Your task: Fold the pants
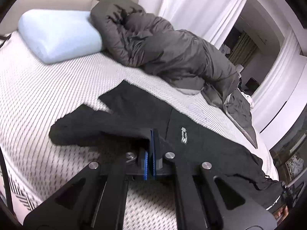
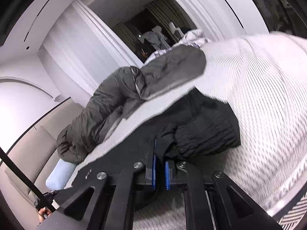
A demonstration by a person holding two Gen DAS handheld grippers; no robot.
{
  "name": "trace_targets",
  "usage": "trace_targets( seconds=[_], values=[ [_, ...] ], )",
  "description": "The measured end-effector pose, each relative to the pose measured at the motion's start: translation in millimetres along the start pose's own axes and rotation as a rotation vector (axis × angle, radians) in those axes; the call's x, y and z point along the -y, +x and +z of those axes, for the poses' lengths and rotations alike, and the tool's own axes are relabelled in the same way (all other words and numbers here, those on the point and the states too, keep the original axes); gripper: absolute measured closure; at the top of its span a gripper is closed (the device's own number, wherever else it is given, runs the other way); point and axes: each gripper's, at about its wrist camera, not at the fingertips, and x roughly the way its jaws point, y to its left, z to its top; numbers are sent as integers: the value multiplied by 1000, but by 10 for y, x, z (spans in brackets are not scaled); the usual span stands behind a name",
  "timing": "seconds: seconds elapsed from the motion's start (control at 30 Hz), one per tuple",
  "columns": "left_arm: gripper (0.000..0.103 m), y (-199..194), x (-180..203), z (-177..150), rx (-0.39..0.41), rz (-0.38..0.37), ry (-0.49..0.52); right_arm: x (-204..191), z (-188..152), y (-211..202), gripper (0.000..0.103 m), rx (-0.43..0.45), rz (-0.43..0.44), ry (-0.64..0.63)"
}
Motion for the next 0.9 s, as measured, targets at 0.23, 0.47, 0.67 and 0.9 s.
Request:
trace_targets(
  seconds=[0.23, 0.47, 0.67, 0.9],
  values=[
    [102, 553, 292, 639, -22, 22, -10, -329, 725, 677, 97, 0, -63, -16],
    [92, 1754, 549, 1203, -149, 190, 37, -498, 1411, 2099, 95, -187, -214, -76],
    [19, 2082, 356, 1216, -191, 235, 10, -350, 1471, 2736, 63, -344, -330, -166],
    [1, 1531, 578, 759, -158, 145, 90, -380, 1118, 1937, 10, -209, -281, -219]
  ],
)
